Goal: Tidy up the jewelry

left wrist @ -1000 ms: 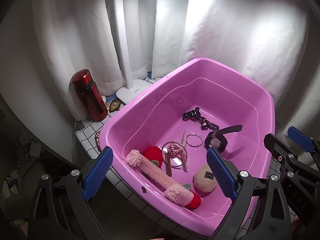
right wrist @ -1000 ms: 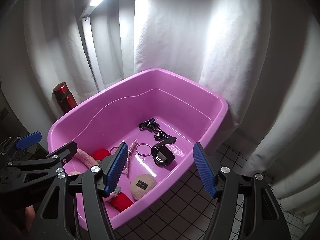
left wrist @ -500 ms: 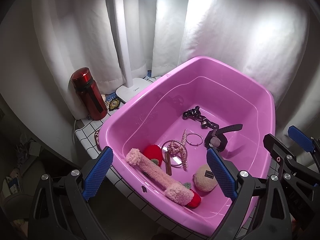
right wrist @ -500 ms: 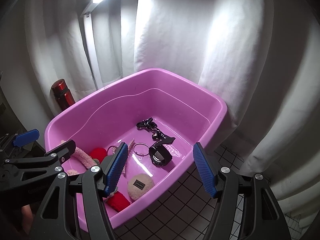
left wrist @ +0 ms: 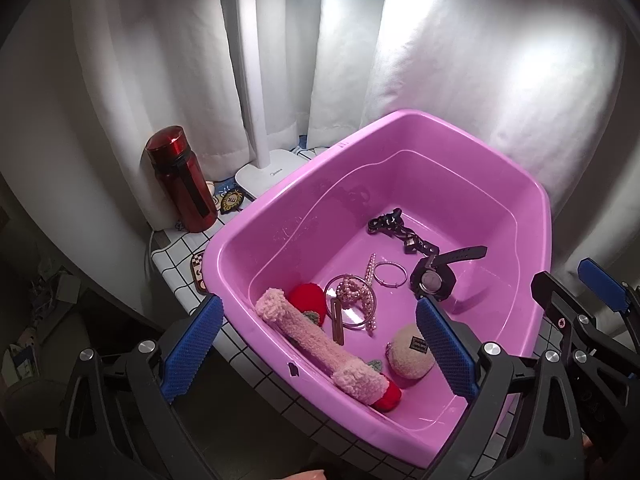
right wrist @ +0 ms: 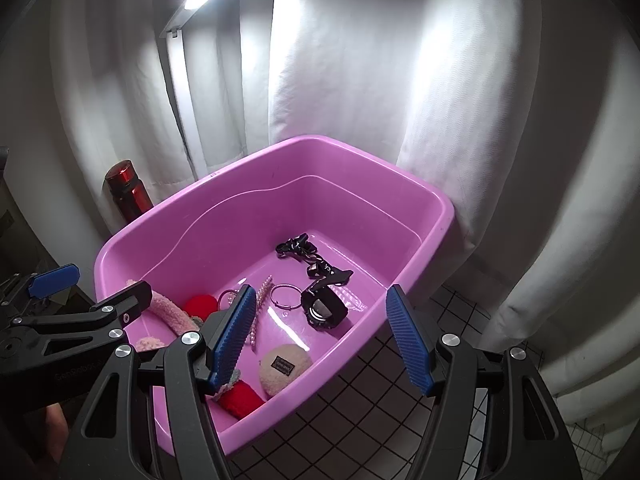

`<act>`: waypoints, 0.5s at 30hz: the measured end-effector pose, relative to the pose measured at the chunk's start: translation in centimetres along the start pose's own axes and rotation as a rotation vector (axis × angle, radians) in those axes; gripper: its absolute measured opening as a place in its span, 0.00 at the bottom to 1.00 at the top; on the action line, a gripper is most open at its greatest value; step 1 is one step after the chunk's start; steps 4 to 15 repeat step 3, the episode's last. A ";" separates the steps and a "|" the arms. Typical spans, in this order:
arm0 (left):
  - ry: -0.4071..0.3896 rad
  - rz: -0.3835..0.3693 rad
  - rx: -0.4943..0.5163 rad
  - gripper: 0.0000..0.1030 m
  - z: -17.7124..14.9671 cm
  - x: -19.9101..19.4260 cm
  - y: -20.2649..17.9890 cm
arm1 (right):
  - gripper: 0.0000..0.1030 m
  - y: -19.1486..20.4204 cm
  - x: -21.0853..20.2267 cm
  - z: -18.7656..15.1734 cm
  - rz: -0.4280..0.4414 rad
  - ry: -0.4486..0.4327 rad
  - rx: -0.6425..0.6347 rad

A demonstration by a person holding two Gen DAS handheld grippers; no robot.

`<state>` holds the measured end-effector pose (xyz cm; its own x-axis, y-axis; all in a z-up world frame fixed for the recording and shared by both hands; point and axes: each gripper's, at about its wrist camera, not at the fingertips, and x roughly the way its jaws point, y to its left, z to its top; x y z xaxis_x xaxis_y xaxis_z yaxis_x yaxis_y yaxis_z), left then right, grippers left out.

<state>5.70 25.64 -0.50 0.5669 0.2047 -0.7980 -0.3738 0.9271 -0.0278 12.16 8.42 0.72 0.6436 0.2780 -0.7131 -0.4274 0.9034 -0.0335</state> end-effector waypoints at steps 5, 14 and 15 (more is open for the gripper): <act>-0.007 0.004 -0.001 0.93 0.0 -0.2 0.1 | 0.63 -0.1 -0.2 -0.1 0.000 -0.002 0.003; -0.007 0.004 -0.001 0.93 0.0 -0.2 0.1 | 0.63 -0.1 -0.2 -0.1 0.000 -0.002 0.003; -0.007 0.004 -0.001 0.93 0.0 -0.2 0.1 | 0.63 -0.1 -0.2 -0.1 0.000 -0.002 0.003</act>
